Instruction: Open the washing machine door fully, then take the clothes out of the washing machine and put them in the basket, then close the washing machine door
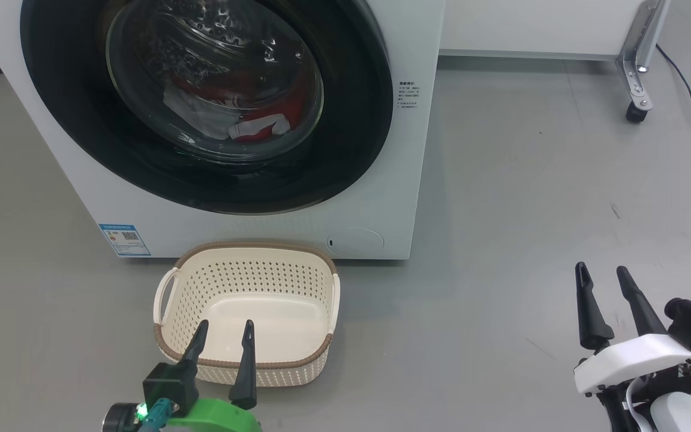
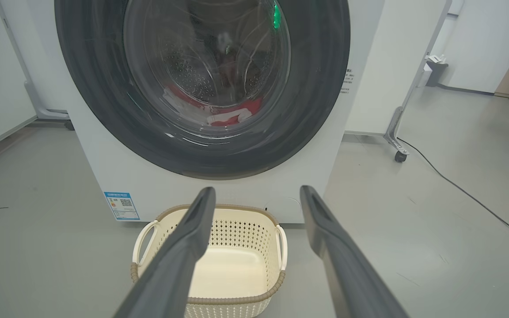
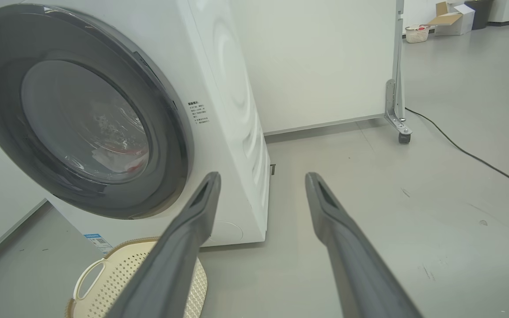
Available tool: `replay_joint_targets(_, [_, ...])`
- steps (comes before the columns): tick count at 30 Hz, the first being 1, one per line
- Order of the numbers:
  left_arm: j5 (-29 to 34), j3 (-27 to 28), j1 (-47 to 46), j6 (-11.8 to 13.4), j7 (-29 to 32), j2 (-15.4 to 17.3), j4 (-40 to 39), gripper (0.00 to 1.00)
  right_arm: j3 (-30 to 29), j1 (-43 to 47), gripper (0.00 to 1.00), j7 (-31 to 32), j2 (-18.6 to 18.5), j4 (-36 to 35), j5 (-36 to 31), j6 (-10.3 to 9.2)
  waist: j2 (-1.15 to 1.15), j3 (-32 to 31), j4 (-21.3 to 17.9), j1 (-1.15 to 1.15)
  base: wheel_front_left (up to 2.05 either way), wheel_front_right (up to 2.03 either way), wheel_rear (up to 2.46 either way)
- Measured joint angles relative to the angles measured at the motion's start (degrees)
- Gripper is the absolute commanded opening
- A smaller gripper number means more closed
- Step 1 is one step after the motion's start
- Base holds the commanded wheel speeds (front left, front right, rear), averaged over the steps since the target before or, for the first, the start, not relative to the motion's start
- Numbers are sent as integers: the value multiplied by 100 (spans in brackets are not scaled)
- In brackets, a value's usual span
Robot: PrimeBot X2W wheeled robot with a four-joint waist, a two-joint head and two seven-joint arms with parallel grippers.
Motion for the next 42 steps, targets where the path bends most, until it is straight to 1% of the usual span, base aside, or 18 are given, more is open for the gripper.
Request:
replay_joint_targets(1, [27, -27, 1, 41, -13, 0, 54, 100, 67, 0, 100, 2, -24, 35, -169, -59, 0, -2, 1, 0, 0, 0, 0])
replay_joint_targets(6, [90, -59, 1, 99, -113, 0, 99, 100, 215, 4, 100, 24, -112, 145, -533, -136, 0, -12, 10, 0, 0, 0, 0])
replay_joint_targets(10, [47, -58, 1, 140, -113, 0, 197, 100, 248, 8, 100, 80, -125, 231, -571, -181, 0, -17, 16, 0, 0, 0, 0])
replay_joint_targets(16, [-215, -58, 1, 141, -113, 0, 335, 100, 279, 12, 100, 125, -109, 299, -571, -222, 0, -18, 23, 0, 0, 0, 0])
replay_joint_targets(42, [-281, -1, -66, 142, -113, 0, 588, 100, 302, 4, 100, 130, -58, 419, -569, -221, 0, -39, -16, 0, 0, 0, 0])
